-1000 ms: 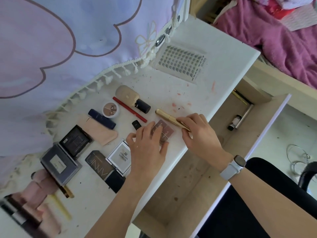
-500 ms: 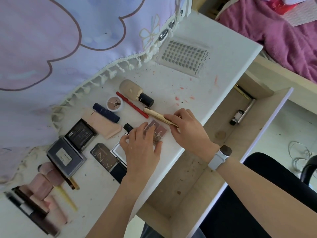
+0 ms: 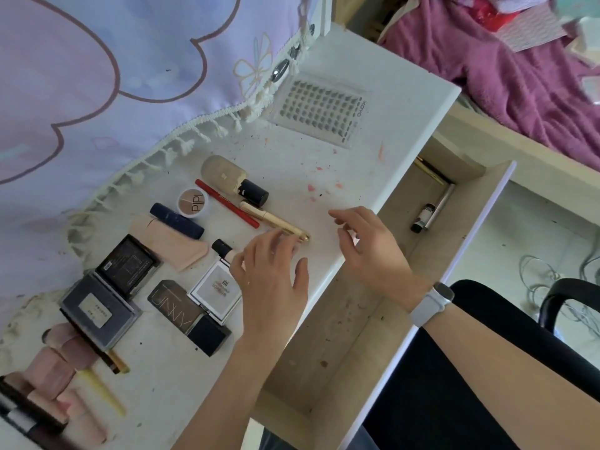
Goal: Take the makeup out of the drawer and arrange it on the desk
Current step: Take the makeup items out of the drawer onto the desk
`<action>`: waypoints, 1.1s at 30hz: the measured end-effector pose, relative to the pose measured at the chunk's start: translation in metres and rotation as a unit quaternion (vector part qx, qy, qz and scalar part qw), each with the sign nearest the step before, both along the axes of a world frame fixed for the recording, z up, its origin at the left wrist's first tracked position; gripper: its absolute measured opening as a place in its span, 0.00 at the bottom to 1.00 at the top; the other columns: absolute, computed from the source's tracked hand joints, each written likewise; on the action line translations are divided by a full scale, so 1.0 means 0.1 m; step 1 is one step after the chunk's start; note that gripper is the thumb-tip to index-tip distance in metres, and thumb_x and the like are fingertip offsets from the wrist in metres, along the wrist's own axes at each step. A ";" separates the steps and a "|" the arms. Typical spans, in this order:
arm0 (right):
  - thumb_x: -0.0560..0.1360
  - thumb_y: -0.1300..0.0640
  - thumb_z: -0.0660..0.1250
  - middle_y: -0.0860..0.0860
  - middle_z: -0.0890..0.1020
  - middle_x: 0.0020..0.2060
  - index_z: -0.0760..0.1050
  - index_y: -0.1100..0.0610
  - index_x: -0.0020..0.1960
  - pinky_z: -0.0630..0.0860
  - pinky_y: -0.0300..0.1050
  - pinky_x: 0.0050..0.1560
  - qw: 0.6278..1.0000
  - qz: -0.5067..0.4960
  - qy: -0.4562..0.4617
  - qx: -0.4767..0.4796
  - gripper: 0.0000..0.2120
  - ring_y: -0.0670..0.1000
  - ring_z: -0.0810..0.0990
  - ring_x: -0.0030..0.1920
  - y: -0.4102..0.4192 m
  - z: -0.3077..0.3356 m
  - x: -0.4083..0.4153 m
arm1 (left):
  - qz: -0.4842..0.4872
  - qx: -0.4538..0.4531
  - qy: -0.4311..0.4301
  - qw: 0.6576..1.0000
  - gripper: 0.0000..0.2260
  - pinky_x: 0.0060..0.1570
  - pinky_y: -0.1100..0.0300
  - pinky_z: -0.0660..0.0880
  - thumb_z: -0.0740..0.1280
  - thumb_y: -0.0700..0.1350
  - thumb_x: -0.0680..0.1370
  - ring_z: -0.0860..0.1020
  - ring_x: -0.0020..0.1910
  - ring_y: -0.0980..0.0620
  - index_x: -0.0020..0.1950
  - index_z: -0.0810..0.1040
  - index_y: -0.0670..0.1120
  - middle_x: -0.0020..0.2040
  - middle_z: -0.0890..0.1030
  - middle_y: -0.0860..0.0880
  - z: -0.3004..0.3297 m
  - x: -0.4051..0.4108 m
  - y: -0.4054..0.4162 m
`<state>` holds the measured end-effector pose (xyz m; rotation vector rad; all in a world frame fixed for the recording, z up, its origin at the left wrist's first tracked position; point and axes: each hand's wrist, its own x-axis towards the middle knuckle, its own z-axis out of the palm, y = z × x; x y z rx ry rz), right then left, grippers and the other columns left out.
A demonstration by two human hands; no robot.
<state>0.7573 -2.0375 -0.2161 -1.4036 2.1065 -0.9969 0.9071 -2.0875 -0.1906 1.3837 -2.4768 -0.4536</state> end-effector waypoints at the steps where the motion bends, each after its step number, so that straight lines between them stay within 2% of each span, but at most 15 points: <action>1: 0.76 0.65 0.60 0.54 0.78 0.51 0.74 0.61 0.61 0.74 0.42 0.48 1.000 -0.030 -0.008 0.004 0.14 0.49 0.76 0.51 0.10 -0.02 -0.10 | -0.021 0.001 0.017 1.000 0.13 0.58 0.45 0.68 0.73 0.39 0.69 0.76 0.57 0.39 0.53 0.79 0.42 0.55 0.78 0.41 0.01 -0.10 0.05; 4: 0.77 0.66 0.58 0.55 0.78 0.52 0.73 0.61 0.62 0.74 0.44 0.48 0.994 -0.099 0.002 0.055 0.14 0.51 0.77 0.51 0.37 -0.13 -0.45 | -0.101 0.047 0.087 0.990 0.12 0.55 0.50 0.73 0.70 0.36 0.72 0.75 0.56 0.42 0.55 0.78 0.41 0.56 0.78 0.41 -0.02 -0.46 0.24; 7: 0.77 0.65 0.57 0.58 0.77 0.54 0.73 0.62 0.62 0.71 0.46 0.53 0.980 -0.133 0.056 0.139 0.15 0.56 0.75 0.55 0.55 -0.28 -0.86 | -0.155 0.160 0.130 0.966 0.13 0.56 0.59 0.73 0.64 0.36 0.76 0.74 0.57 0.48 0.60 0.76 0.41 0.57 0.77 0.44 -0.13 -0.83 0.43; 10: 0.76 0.65 0.58 0.58 0.77 0.57 0.73 0.61 0.62 0.65 0.49 0.56 0.947 -0.086 0.181 0.252 0.16 0.60 0.74 0.57 0.56 -0.42 -1.29 | -0.158 0.285 0.089 0.941 0.15 0.56 0.68 0.65 0.58 0.40 0.79 0.71 0.60 0.53 0.66 0.71 0.45 0.62 0.73 0.48 -0.41 -1.22 0.55; 12: 0.73 0.65 0.59 0.57 0.76 0.56 0.73 0.60 0.60 0.63 0.47 0.58 0.903 -0.030 0.270 0.333 0.16 0.59 0.72 0.59 0.47 -0.49 -1.59 | -0.159 0.324 0.044 0.932 0.16 0.58 0.65 0.64 0.56 0.41 0.80 0.70 0.62 0.52 0.68 0.68 0.45 0.64 0.71 0.48 -0.68 -1.48 0.54; 14: 0.72 0.68 0.58 0.58 0.76 0.55 0.73 0.61 0.57 0.65 0.48 0.58 0.876 -0.012 0.299 0.378 0.15 0.59 0.71 0.59 0.34 -0.53 -1.86 | -0.159 0.353 0.001 0.922 0.18 0.62 0.59 0.63 0.56 0.40 0.80 0.68 0.65 0.48 0.70 0.66 0.43 0.65 0.70 0.45 -0.93 -1.74 0.48; 16: 0.72 0.70 0.57 0.59 0.75 0.54 0.72 0.63 0.57 0.70 0.51 0.53 0.874 -0.009 0.285 0.392 0.15 0.60 0.72 0.58 0.20 -0.59 -2.06 | -0.142 0.383 -0.011 0.913 0.17 0.64 0.55 0.62 0.56 0.39 0.79 0.67 0.65 0.44 0.68 0.66 0.40 0.65 0.69 0.42 -1.14 -1.99 0.41; 18: 0.74 0.68 0.56 0.60 0.74 0.55 0.70 0.63 0.59 0.70 0.50 0.46 0.882 0.008 0.257 0.395 0.15 0.60 0.73 0.58 0.06 -0.68 -2.16 | -0.137 0.385 -0.006 0.913 0.15 0.63 0.53 0.62 0.57 0.38 0.78 0.66 0.64 0.41 0.64 0.68 0.38 0.63 0.70 0.40 -1.29 -2.22 0.37; 19: 0.74 0.67 0.56 0.60 0.74 0.57 0.69 0.64 0.60 0.70 0.49 0.46 0.885 0.020 0.241 0.398 0.15 0.60 0.73 0.58 0.01 -0.73 -2.18 | -0.142 0.383 -0.006 0.913 0.15 0.64 0.53 0.61 0.58 0.38 0.77 0.66 0.64 0.40 0.65 0.68 0.39 0.63 0.70 0.40 -1.35 -2.32 0.37; 21: 0.74 0.66 0.57 0.61 0.73 0.59 0.67 0.65 0.63 0.73 0.51 0.52 0.894 0.034 0.200 0.399 0.17 0.60 0.73 0.60 -0.07 -0.84 -2.19 | -0.157 0.381 -0.019 0.911 0.18 0.65 0.53 0.57 0.57 0.39 0.78 0.63 0.66 0.41 0.68 0.65 0.41 0.66 0.68 0.42 -1.45 -2.49 0.40; 24: 0.75 0.66 0.56 0.63 0.70 0.60 0.64 0.65 0.66 0.71 0.53 0.57 0.910 0.008 0.172 0.377 0.19 0.63 0.71 0.61 -0.11 -0.95 -2.18 | -0.137 0.381 -0.061 0.912 0.18 0.66 0.47 0.61 0.56 0.42 0.79 0.63 0.67 0.40 0.69 0.64 0.42 0.67 0.67 0.41 -1.53 -2.66 0.44; 28: 0.76 0.67 0.54 0.64 0.69 0.58 0.69 0.66 0.60 0.69 0.53 0.57 0.914 0.004 0.187 0.359 0.14 0.63 0.70 0.60 -0.17 -1.00 -2.17 | -0.099 0.387 -0.102 0.911 0.15 0.64 0.46 0.64 0.55 0.43 0.79 0.66 0.65 0.39 0.64 0.68 0.40 0.63 0.71 0.38 -1.54 -2.75 0.42; 31: 0.76 0.66 0.56 0.63 0.73 0.56 0.73 0.66 0.55 0.71 0.51 0.48 0.917 -0.014 0.186 0.353 0.11 0.64 0.74 0.56 -0.24 -1.03 -2.19 | -0.075 0.431 -0.062 0.897 0.12 0.59 0.49 0.69 0.56 0.42 0.79 0.73 0.58 0.38 0.57 0.75 0.38 0.57 0.77 0.37 -1.55 -2.73 0.40; 33: 0.76 0.66 0.57 0.63 0.75 0.54 0.74 0.66 0.53 0.70 0.49 0.43 0.917 -0.016 0.190 0.351 0.10 0.64 0.76 0.54 -0.28 -1.06 -2.19 | -0.050 0.459 -0.040 0.886 0.13 0.53 0.52 0.72 0.56 0.43 0.80 0.75 0.55 0.39 0.55 0.76 0.38 0.54 0.78 0.37 -1.54 -2.65 0.43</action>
